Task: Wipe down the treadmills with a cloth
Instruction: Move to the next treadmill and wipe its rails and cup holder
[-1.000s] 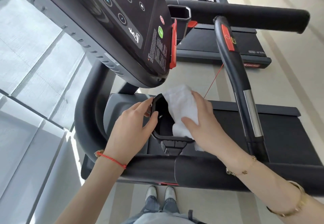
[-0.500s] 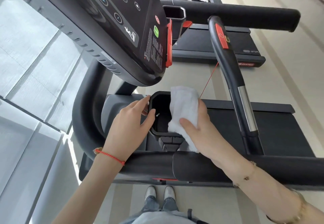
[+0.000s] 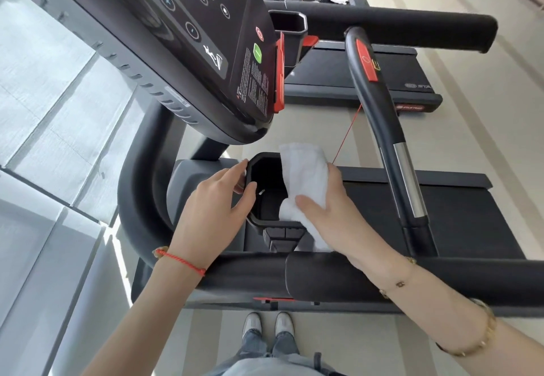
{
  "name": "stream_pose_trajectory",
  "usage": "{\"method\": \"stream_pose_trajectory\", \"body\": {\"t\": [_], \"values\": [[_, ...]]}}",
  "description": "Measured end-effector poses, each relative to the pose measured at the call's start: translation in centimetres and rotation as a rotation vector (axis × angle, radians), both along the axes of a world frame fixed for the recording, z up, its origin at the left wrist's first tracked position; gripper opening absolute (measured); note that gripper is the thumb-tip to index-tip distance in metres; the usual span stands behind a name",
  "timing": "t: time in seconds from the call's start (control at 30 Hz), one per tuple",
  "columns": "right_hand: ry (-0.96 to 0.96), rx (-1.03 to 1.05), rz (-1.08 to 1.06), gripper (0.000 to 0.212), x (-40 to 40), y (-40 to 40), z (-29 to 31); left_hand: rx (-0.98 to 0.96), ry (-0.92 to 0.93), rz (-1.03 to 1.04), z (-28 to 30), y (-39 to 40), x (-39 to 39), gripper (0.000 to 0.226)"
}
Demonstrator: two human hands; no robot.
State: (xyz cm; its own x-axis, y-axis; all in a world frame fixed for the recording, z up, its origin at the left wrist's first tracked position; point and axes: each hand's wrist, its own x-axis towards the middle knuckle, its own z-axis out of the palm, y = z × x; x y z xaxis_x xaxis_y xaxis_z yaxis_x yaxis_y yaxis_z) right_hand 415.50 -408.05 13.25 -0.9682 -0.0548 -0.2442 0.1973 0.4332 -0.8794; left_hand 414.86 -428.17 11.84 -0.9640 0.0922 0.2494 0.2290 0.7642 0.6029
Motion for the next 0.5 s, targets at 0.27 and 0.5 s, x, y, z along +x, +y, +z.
{"method": "stream_pose_trajectory", "body": {"t": [0.27, 0.5], "values": [[0.169, 0.517, 0.537, 0.026, -8.7, -0.1, 2.1, 0.02, 0.005, 0.002, 0.2, 0.1, 0.1, 0.038], [0.207, 0.417, 0.518, 0.034, -8.2, -0.1, 1.8, 0.029, 0.038, -0.004, 0.0, 0.0, 0.1, 0.029]]}}
